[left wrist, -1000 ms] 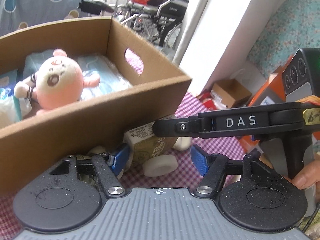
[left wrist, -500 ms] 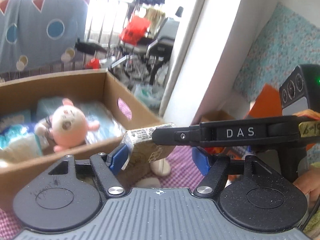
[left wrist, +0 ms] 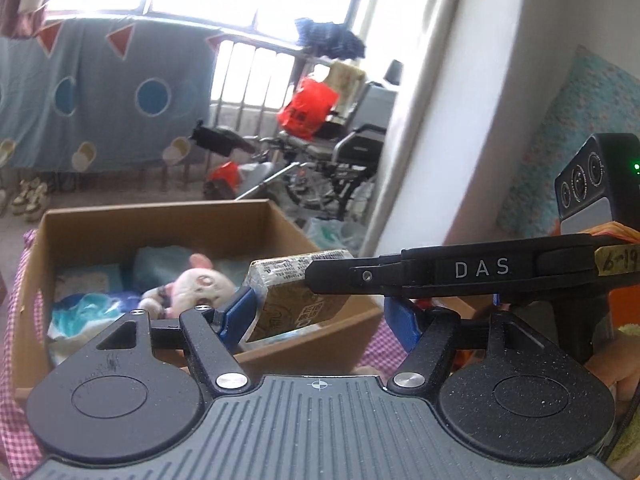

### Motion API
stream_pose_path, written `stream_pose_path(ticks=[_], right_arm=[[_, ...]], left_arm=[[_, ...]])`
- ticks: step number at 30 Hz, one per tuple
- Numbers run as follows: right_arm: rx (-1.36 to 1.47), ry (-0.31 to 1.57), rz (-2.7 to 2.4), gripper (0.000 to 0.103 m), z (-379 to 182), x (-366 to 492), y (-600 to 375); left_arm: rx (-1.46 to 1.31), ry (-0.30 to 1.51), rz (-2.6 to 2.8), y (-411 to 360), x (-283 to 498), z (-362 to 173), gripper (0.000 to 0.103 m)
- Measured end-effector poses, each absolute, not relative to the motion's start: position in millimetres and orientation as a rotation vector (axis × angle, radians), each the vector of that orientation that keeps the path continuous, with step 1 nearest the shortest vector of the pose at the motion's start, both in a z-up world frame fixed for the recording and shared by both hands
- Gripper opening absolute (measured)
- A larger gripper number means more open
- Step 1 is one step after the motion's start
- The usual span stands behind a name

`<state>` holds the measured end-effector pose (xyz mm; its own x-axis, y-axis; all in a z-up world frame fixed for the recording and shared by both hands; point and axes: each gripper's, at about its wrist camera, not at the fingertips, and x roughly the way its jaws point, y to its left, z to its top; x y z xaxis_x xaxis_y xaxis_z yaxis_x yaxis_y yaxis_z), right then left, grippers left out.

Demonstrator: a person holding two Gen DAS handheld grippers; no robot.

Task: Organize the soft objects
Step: 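Lift the gold box with the right gripper and lower it beside the plush toy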

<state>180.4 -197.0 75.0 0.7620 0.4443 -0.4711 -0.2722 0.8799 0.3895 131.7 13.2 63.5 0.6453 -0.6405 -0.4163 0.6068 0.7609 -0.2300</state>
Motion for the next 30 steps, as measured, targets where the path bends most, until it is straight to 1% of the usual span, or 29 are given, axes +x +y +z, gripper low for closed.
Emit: stream_pose_path(ticks=[3,10,15,17,19,21,22,26,28,30], right_arm=[[0.301,0.638,0.423,0.049,67.5,201.8,-188.0],[0.348,0.835,0.466,0.049,36.2,260.2,-182.5],[0.411,1.046,0.477,0.049,5.1,298.3,-185.5],[0.459,1.155,0.477,0.049,-9.5,314.9,-189.3],[0.515,1.276,0.471,0.049,-27.2,331.7,-193.5],[0.535,1.361,0.446,0.05,-40.8,345.1,-195.5],[0.523,1.39,0.43,0.05,-45.4,351.0,-195.4],[0.463,1.409,0.384,0.05,-47.1,362.6,-194.7],[0.432,1.379,0.391,0.05,-39.8,364.3,-193.0],[0.398,1.346,0.399,0.05,-32.0,363.3,-189.5]], left_arm=[[-0.096,0.529,-0.68,21.0,144.2,57.9,0.07],[-0.167,0.636,-0.643,36.3,179.9,34.3,0.071],[-0.213,0.732,-0.64,43.0,204.9,13.5,0.072],[-0.23,0.774,-0.643,45.6,213.2,5.3,0.074],[-0.253,0.829,-0.655,47.5,222.2,-2.4,0.079],[-0.268,0.846,-0.667,49.2,226.8,-5.5,0.083],[-0.277,0.855,-0.673,50.5,228.3,-5.9,0.084],[-0.297,0.857,-0.694,56.0,229.1,-6.0,0.085],[-0.293,0.849,-0.695,60.0,226.9,-5.3,0.089],[-0.3,0.83,-0.702,66.2,222.5,-3.2,0.091]])
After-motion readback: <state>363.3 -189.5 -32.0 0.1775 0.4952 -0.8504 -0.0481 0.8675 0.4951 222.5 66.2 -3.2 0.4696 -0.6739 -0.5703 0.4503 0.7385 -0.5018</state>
